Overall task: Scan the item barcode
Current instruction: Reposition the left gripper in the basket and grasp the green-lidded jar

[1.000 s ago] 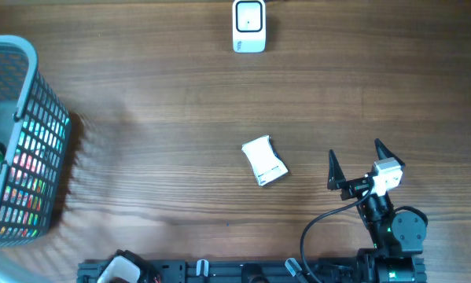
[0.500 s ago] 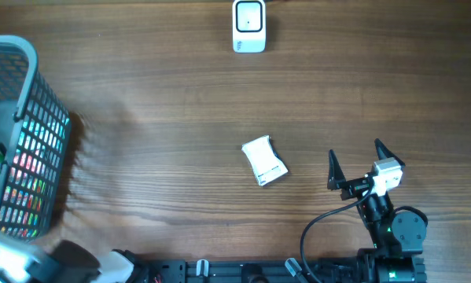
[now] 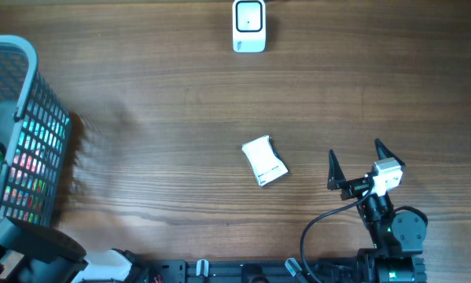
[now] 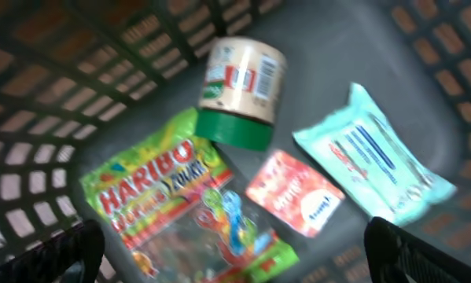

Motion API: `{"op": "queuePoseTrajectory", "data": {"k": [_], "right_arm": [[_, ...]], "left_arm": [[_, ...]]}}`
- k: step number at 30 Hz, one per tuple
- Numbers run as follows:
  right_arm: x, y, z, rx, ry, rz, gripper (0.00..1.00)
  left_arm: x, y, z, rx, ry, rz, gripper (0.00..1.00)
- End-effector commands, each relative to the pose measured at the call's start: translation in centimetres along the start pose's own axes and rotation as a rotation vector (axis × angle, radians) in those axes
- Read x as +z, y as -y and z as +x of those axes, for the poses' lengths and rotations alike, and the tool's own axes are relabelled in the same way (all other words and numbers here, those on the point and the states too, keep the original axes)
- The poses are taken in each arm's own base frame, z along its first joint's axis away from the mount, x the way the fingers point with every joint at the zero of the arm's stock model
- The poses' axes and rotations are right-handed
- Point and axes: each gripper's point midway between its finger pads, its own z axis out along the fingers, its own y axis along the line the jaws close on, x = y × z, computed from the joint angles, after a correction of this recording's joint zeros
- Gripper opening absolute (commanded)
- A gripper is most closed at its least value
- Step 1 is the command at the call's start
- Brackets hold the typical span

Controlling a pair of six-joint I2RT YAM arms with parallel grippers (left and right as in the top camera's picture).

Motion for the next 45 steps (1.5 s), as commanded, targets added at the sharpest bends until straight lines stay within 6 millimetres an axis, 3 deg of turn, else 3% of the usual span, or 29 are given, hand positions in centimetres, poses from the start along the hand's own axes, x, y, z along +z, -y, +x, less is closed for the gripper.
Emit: {"op": "queuePoseTrajectory", "data": {"k": [1, 5, 11, 16, 28, 34, 45], "right_arm": [[0.0, 0.1, -0.1, 0.006, 0.006, 0.011, 1.00], [0.0, 0.1, -0.1, 0.005, 0.006, 0.011, 1.00], [0.0, 0.1, -0.1, 0.005, 0.006, 0.011, 1.00], [0.0, 0.1, -0.1, 0.006, 0.006, 0.011, 1.00], [0.0, 0.1, -0.1, 0.006, 0.006, 0.011, 1.00], [0.0, 0.1, -0.1, 0.005, 0.006, 0.011, 1.00], [0.0, 0.1, -0.1, 0.005, 0.005, 0.011, 1.00]], "left_arm": [[0.2, -0.8, -1.3, -0.048, 0.055, -0.046, 1.00], [1.6, -0.6, -2.3, -0.162, 0.079, -0.030, 1.00], [5.5, -0.3, -0.4, -0.158, -0.041, -0.028, 1.00], [8.1, 0.0, -0.1, -0.156, -0.073, -0.022, 1.00], [11.5, -0.1, -0.6, -0.156, -0.064, -0.034, 1.00], [12.4, -0.2, -1.8, -0.157, -0.017, -0.039, 1.00], [14.0, 0.0, -0.3, -0.148, -0.078, -0.039, 1.00]]}}
